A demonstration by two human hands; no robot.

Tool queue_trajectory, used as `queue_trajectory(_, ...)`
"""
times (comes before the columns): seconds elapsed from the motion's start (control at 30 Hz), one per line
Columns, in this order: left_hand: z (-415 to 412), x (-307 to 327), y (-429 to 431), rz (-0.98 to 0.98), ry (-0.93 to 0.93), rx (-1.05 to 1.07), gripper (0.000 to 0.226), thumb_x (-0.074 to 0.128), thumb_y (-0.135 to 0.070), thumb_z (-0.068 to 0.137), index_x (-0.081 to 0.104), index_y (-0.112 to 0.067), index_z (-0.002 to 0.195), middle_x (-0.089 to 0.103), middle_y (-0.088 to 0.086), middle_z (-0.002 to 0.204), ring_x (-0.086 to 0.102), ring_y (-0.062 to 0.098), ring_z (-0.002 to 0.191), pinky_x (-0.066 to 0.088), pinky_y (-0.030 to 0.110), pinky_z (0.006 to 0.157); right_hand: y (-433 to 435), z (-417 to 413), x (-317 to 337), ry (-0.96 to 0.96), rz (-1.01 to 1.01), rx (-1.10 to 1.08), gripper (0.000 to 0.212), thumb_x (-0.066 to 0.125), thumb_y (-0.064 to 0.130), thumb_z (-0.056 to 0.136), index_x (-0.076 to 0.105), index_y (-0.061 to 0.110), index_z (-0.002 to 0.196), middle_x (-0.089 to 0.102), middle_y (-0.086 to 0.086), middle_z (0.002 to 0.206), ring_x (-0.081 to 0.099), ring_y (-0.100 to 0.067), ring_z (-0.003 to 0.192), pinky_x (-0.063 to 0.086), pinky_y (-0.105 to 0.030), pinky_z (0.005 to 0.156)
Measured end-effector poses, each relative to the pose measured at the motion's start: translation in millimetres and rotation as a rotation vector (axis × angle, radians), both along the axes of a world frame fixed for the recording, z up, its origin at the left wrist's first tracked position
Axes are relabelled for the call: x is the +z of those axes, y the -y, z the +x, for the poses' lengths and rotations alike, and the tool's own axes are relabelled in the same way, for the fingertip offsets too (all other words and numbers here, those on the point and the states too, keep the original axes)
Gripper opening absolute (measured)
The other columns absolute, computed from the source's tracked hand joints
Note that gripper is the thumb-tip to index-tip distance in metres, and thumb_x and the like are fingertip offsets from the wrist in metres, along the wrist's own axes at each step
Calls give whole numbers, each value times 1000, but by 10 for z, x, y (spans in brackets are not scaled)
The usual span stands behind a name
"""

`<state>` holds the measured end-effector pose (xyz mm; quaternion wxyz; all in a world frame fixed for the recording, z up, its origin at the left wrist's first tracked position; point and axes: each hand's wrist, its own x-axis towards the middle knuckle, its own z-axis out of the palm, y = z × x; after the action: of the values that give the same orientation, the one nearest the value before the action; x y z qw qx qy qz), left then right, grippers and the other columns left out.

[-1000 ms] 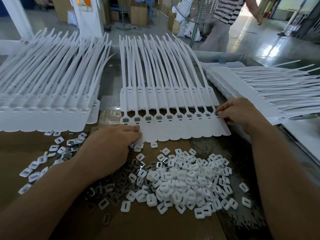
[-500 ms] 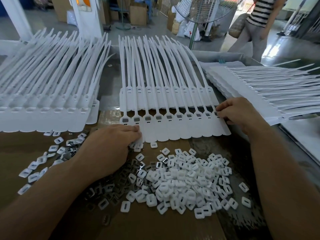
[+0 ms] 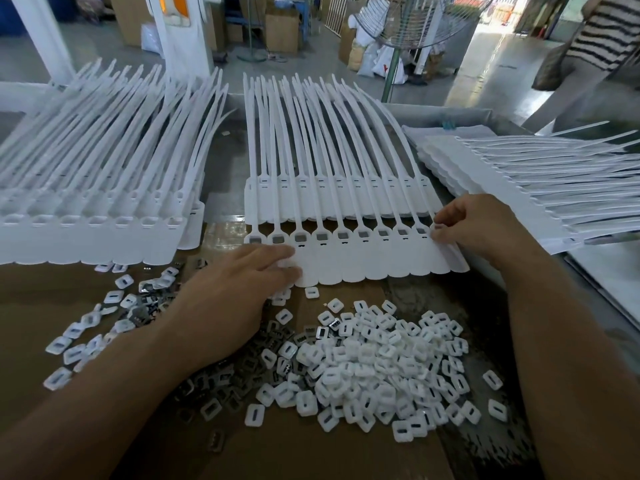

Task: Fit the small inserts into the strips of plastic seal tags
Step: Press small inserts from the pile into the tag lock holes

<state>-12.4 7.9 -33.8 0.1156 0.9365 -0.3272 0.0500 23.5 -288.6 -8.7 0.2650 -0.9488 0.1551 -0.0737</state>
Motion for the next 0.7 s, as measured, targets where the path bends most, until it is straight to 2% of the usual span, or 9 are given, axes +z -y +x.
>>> queue_trajectory(0.07, 6, -2, 9, -6, 6, -20, 70, 43, 11, 73, 46, -26, 132, 40, -6, 141, 34, 15, 131, 24, 26, 101, 6, 1, -2, -14, -17, 13, 23, 75, 12, 74, 66, 12, 96, 62, -4, 99, 52, -16, 89, 38, -28, 82)
queue_trajectory(0.2, 68, -30, 25, 32, -42, -15, 77, 35, 7, 77, 28, -38, 139, 22, -19, 147, 18, 4, 136, 8, 17, 100, -3, 9, 10, -33, -103, 42, 31, 76, 11, 74, 66, 11, 103, 64, -5, 105, 52, -15, 88, 37, -26, 82)
queue_trajectory(0.3, 70, -36, 0, 56, -70, -23, 81, 35, 8, 76, 21, -43, 138, 10, -29, 139, 13, -2, 134, 6, 15, 102, -100, -3, 47, 81, -130, 104, 24, 74, 14, 75, 66, 17, 97, 60, 7, 85, 52, -7, 78, 37, -21, 76)
queue_trajectory(0.4, 81, -46, -23, 72, -91, -36, 83, 37, 8, 76, 18, -45, 137, 0, -33, 130, 3, -12, 125, 6, 16, 105, -274, -80, 136, 138, -25, 274, 16, 74, 17, 75, 62, 27, 78, 57, 19, 71, 54, 3, 67, 35, -12, 60)
queue_trajectory(0.5, 112, -49, -19, 74, -102, -44, 85, 37, 9, 75, 18, -46, 137, -1, -34, 130, 0, -14, 121, 7, 18, 108, -509, -185, 218, -10, 139, 585, 19, 74, 16, 74, 64, 32, 73, 67, 17, 70, 61, 6, 67, 43, -7, 59)
queue_trajectory(0.57, 109, -55, -26, 66, -106, -37, 85, 37, 8, 75, 18, -46, 137, -1, -35, 129, 0, -14, 120, 9, 18, 108, -667, -237, 202, -126, 123, 740, 16, 73, 17, 75, 66, 32, 75, 66, 24, 77, 60, 9, 69, 45, -4, 64)
queue_trajectory(0.63, 102, -71, -27, 62, -105, -34, 83, 36, 7, 75, 20, -46, 137, -1, -34, 129, 0, -14, 119, 10, 18, 107, -792, -274, 145, -202, 94, 824, 14, 72, 18, 77, 68, 30, 78, 65, 25, 74, 59, 11, 70, 44, -2, 67)
queue_trajectory(0.7, 101, -73, -20, 57, -100, -34, 82, 36, 6, 75, 22, -45, 138, 0, -33, 129, 0, -13, 119, 8, 17, 106, -867, -302, 104, -235, 108, 871, 12, 72, 15, 78, 69, 27, 80, 63, 24, 65, 58, 13, 66, 42, -1, 63)
